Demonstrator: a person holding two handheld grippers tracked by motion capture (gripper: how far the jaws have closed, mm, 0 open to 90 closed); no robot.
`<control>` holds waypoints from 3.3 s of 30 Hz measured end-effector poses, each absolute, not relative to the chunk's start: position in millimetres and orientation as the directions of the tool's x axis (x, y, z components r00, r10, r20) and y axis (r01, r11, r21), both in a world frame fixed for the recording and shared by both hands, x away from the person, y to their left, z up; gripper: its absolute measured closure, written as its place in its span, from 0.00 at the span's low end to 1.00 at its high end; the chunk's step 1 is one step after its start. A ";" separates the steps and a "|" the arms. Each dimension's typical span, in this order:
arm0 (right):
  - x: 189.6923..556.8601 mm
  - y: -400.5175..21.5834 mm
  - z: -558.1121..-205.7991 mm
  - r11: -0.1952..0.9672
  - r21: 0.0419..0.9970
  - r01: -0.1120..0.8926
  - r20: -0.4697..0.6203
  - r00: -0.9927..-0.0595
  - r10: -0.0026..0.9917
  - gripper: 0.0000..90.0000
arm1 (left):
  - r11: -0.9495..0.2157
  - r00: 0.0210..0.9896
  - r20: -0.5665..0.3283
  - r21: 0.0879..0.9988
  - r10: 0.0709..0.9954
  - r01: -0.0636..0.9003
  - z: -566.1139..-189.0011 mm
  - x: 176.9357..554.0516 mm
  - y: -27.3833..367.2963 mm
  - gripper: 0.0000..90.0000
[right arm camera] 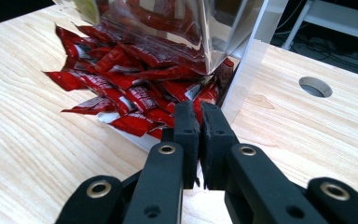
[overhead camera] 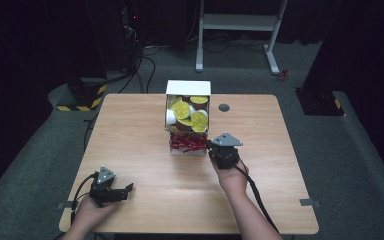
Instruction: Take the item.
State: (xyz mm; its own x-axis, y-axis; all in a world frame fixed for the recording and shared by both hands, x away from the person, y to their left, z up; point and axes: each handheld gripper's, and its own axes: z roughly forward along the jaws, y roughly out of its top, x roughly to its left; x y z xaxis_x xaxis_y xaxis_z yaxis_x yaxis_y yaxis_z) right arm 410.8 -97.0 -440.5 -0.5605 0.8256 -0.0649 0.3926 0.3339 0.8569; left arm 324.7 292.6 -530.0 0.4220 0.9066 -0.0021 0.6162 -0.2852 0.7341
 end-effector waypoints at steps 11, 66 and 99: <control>399.4 -105.0 -438.2 0.313 0.873 0.374 -0.049 -0.572 0.819 0.97 | -0.279 0.420 -0.007 0.736 0.908 0.617 -530.2 324.6 292.6 0.16; 344.7 -143.8 -431.1 0.240 0.916 0.320 -0.015 -0.573 0.819 0.98 | -0.283 0.421 -0.004 0.734 0.907 0.617 -530.0 324.6 292.4 0.16; 348.9 -173.7 -431.9 0.221 0.915 0.338 -0.025 -0.499 0.866 0.99 | -0.290 0.424 0.002 0.733 0.906 0.615 -529.9 324.8 292.9 0.16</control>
